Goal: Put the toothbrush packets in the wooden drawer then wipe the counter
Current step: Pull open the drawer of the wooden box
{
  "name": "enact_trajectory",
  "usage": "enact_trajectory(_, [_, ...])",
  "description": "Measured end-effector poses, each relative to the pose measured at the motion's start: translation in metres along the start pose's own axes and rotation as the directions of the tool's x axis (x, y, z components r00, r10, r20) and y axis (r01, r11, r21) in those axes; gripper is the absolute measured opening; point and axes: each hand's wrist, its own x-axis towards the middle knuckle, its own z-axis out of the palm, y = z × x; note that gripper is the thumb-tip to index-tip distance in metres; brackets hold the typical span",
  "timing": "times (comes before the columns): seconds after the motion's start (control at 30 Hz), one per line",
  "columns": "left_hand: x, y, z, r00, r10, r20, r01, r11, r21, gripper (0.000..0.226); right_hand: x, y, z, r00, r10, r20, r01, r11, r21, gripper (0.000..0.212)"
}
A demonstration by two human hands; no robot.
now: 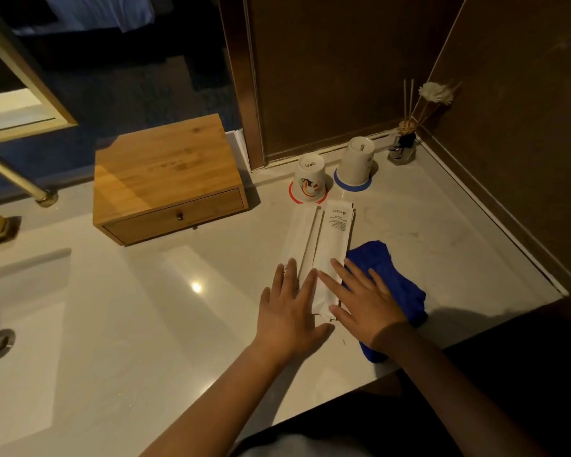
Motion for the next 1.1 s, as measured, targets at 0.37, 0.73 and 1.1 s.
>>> enact_trajectory(0.37, [0.027,-0.056,-0.016,0.974,0.225,-0.003,-0.219,0.953,0.208,0.075,0.014,-0.036,0.004,0.981,0.108,-0.162,-0.113,0.993,-0.022,0.060])
enact_trajectory(0.73, [0.012,-0.114,-0.063,0.896,0.430,-0.107,-0.404,0.891,0.206,0.066,0.018,-0.080,-0.016,0.950,0.187,-0.252,-0.186,0.982,0.029,0.056])
enact_trajectory(1.1, [0.073,-0.270,-0.193,0.965,0.075,-0.253,-0.017,0.975,0.221,0.060,0.098,-0.184,-0.057,0.946,0.289,-0.148,-0.160,0.812,0.561,0.035])
